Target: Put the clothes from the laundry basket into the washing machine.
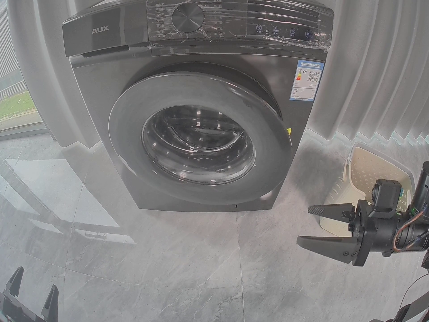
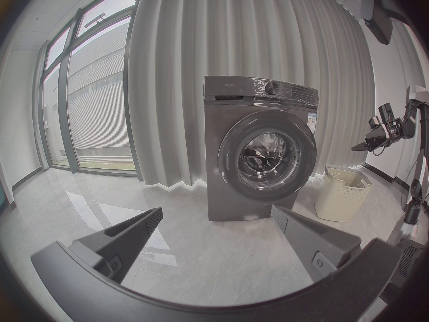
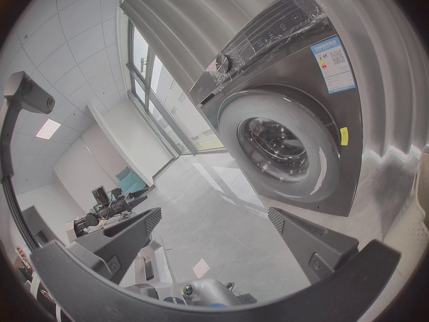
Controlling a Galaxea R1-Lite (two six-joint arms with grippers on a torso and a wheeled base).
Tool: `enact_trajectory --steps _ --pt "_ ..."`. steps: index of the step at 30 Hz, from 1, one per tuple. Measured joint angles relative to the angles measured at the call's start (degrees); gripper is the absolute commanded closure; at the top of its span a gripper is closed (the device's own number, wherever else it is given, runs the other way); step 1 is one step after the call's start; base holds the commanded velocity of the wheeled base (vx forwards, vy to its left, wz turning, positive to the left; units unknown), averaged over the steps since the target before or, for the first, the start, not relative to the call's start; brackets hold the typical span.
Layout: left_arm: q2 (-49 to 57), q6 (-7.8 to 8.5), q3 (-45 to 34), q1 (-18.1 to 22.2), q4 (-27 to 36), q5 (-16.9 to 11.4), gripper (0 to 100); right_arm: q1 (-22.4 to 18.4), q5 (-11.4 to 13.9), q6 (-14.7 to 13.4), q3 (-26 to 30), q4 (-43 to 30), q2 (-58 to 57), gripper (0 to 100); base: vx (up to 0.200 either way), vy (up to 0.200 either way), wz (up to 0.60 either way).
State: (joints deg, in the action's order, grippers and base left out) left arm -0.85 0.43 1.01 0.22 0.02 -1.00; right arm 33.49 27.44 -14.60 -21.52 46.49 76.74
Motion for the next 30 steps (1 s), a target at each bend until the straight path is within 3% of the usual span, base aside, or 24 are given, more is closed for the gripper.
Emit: enact_trajectory --steps 6,12,18,25,30 --pt "0.0 -0.02 0.0 0.02 0.02 0.02 0 -0.09 -0.45 -1.24 -0.65 4.25 2.8 0 0.1 0.0 0.0" --pt "-0.02 -0.02 0.0 0.0 0.02 0.0 0 0.07 -5.22 -3.1 -1.99 8.95 6.17 0 0.0 0.0 0.0" --pt "-0.05 -0.1 0.0 0.02 0.05 -0.04 0 -0.02 -6.58 -3.67 -3.8 11.42 8.9 0 0.2 0.0 0.0" --pt "-0.05 -0.11 0.0 0.02 0.05 -0.06 0 -0.13 -8.14 -3.68 -4.61 13.28 11.3 0 0.0 0.0 0.0" --pt "-0.05 -0.16 0.0 0.02 0.0 -0.04 0 -0.15 -10.75 -3.62 -5.52 17.01 13.82 0 0.0 0.0 0.0"
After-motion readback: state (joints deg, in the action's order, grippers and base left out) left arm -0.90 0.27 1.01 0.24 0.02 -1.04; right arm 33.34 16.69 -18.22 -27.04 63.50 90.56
